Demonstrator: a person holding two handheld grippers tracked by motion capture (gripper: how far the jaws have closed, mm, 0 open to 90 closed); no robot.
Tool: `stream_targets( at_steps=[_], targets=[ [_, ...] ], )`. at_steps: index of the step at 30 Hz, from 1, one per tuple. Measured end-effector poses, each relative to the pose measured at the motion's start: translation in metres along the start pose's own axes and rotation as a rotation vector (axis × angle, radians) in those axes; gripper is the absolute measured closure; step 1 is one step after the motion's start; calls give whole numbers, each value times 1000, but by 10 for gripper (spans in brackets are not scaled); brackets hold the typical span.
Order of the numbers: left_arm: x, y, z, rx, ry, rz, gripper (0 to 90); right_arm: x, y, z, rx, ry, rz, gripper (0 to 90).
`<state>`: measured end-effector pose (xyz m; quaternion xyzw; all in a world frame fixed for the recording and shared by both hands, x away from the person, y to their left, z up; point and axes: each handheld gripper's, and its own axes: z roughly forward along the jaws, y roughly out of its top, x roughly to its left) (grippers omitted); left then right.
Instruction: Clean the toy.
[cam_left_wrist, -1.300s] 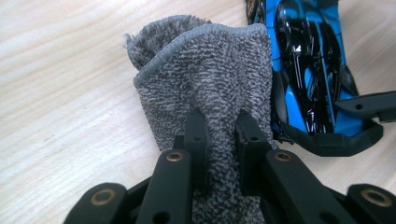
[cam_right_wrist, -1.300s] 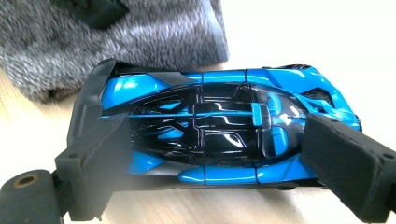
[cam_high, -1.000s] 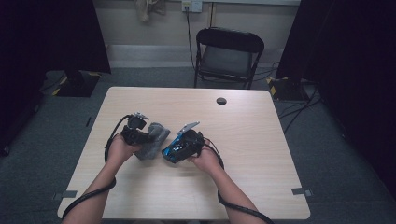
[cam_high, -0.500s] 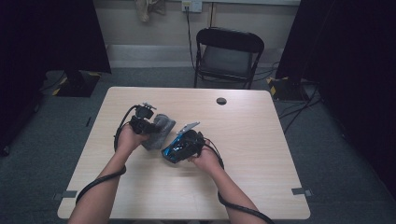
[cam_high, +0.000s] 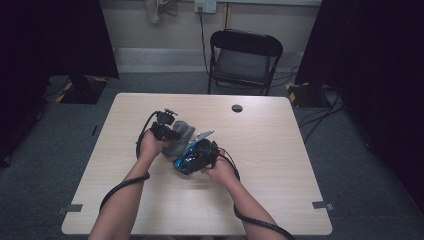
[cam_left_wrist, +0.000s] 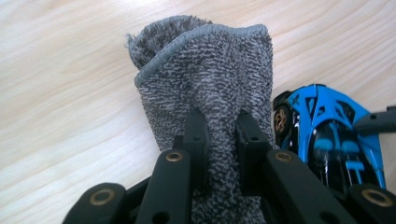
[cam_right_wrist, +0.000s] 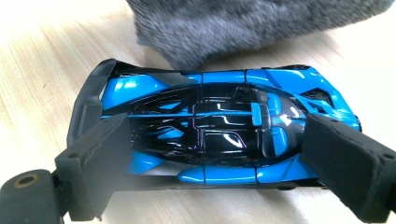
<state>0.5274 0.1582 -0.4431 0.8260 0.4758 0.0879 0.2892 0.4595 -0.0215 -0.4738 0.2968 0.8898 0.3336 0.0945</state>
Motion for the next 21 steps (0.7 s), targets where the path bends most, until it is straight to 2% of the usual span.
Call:
stream_targets(
  at_steps=[5, 9, 21],
  targets=[
    [-11, 2, 17, 32, 30, 56, 776, 0, 1, 0, 8, -1, 2, 86],
    [-15, 0, 23, 27, 18, 56, 776, 0, 0, 0, 1, 1, 0, 86],
    [-20, -4, 22, 37, -6, 75, 778, 0, 1, 0, 8, 1, 1, 85]
  ],
)
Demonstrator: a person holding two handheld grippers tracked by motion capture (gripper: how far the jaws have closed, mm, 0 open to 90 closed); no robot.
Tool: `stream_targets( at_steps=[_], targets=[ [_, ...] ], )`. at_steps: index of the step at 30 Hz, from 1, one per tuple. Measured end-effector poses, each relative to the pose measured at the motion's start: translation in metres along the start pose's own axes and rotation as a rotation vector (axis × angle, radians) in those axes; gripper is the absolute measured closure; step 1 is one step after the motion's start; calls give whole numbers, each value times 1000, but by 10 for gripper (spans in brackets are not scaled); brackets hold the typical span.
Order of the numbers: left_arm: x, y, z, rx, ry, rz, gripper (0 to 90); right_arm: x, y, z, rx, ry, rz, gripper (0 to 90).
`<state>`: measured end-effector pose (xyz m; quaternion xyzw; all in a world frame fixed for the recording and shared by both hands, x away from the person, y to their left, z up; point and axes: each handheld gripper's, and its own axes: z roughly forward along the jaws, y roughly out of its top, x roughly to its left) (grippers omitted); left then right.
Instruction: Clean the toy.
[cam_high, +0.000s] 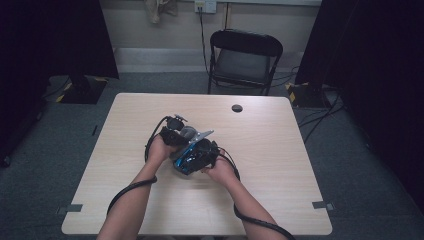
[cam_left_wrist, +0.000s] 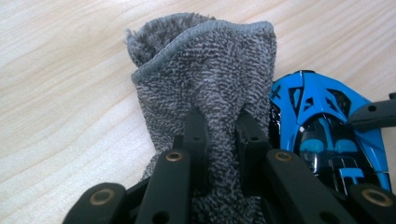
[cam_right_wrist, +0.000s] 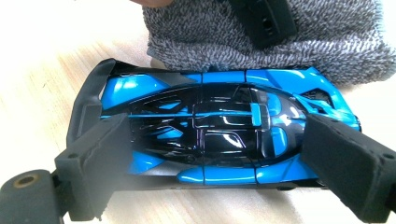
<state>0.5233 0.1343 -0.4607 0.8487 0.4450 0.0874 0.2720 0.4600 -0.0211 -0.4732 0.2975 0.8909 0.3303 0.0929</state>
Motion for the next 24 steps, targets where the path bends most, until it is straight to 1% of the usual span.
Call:
stream_targets(
  at_steps=[5, 10, 12, 13, 14, 17, 18, 21, 24],
  targets=[
    [-1, -1, -1, 2, 1, 3, 778, 0, 0, 0, -1, 1, 0, 85],
    [-1, -3, -3, 9, -10, 16, 778, 0, 0, 0, 1, 0, -1, 85],
    [-1, -4, -4, 11, -10, 7, 778, 0, 0, 0, 1, 0, -1, 85],
    [-1, -5, -4, 7, -12, 7, 778, 0, 0, 0, 1, 0, -1, 84],
    [0, -5, -5, 12, -14, 15, 778, 0, 0, 0, 2, 0, -1, 85],
    [-1, -7, -6, 6, -14, 9, 778, 0, 0, 0, 1, 1, -1, 85],
    [0, -8, -7, 11, -14, 14, 778, 0, 0, 0, 1, 0, -1, 85],
    [0, -10, -8, 12, -22, 3, 778, 0, 0, 0, 0, 1, -1, 85],
    [1, -13, -9, 10, -28, 5, 778, 0, 0, 0, 0, 1, -1, 85]
  ],
)
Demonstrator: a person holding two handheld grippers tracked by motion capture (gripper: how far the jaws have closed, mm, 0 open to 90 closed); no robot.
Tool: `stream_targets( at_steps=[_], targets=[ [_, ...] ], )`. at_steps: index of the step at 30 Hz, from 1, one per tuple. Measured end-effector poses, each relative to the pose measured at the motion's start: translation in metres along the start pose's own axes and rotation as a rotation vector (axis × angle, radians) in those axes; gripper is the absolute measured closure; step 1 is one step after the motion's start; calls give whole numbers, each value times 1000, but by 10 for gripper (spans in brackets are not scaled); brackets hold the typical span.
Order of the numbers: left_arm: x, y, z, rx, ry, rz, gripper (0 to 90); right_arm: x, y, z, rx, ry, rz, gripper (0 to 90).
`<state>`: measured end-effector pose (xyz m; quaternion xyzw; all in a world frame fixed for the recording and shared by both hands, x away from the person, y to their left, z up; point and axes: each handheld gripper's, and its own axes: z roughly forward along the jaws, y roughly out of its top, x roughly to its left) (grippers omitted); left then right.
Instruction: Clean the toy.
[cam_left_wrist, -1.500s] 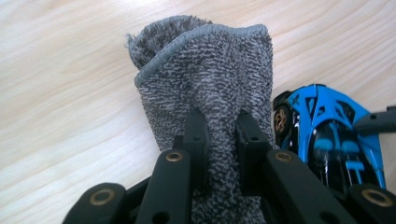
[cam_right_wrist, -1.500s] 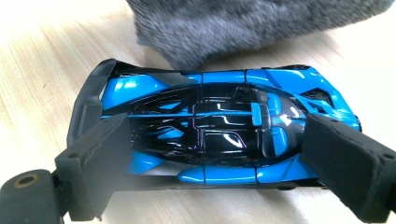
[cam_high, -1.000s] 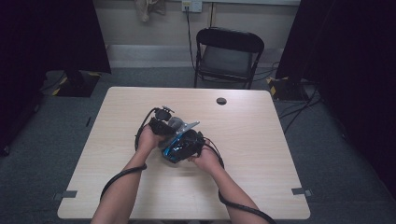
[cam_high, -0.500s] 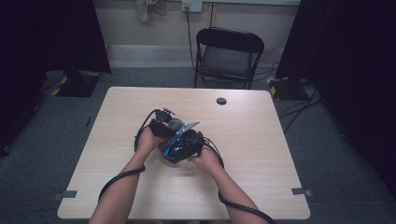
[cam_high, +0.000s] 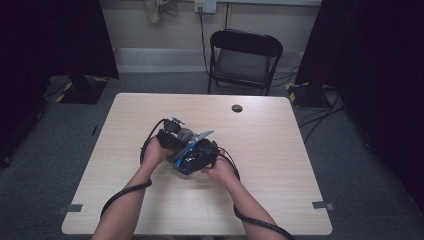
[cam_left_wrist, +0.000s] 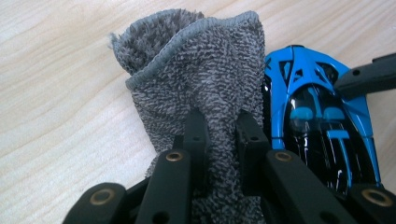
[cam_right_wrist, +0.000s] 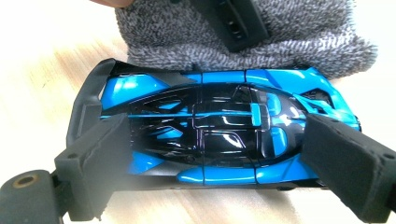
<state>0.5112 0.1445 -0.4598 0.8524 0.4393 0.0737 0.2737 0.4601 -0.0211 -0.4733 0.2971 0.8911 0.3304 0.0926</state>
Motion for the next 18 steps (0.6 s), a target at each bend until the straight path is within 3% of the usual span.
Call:
stream_targets(
  at_steps=[18],
  targets=[
    [2, -17, -12, 2, -18, -5, 777, 0, 0, 0, 1, 0, 0, 85]
  ],
)
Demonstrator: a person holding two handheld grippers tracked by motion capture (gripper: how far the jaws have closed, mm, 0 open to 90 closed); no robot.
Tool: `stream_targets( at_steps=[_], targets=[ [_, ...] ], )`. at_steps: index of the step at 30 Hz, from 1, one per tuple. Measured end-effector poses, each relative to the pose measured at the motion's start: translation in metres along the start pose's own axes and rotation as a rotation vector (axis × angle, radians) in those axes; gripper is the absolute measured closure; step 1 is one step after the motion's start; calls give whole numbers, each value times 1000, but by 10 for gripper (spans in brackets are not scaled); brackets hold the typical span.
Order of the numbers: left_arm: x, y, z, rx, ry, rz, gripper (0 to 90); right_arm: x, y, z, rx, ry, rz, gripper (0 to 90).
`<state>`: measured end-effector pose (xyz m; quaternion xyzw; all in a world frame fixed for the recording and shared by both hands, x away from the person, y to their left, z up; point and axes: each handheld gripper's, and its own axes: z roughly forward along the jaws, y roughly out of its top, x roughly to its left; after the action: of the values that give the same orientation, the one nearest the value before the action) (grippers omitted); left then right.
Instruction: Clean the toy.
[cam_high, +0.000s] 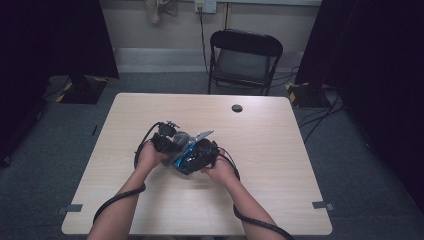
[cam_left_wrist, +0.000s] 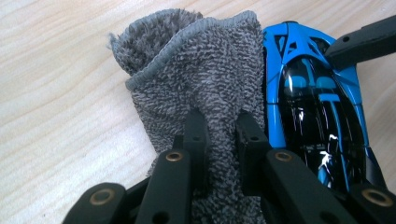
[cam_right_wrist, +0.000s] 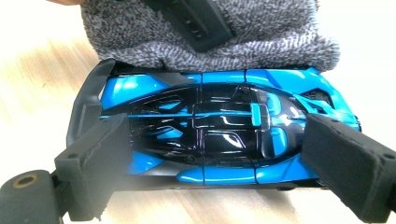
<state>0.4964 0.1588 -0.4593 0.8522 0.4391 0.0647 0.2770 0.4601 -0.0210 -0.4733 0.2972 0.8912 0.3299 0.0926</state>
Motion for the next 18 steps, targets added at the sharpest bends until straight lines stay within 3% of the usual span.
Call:
stream_targets(
  at_steps=[18],
  targets=[
    [3, -16, -11, -3, -18, -12, 776, 0, 0, 0, -3, 0, 0, 84]
  ],
)
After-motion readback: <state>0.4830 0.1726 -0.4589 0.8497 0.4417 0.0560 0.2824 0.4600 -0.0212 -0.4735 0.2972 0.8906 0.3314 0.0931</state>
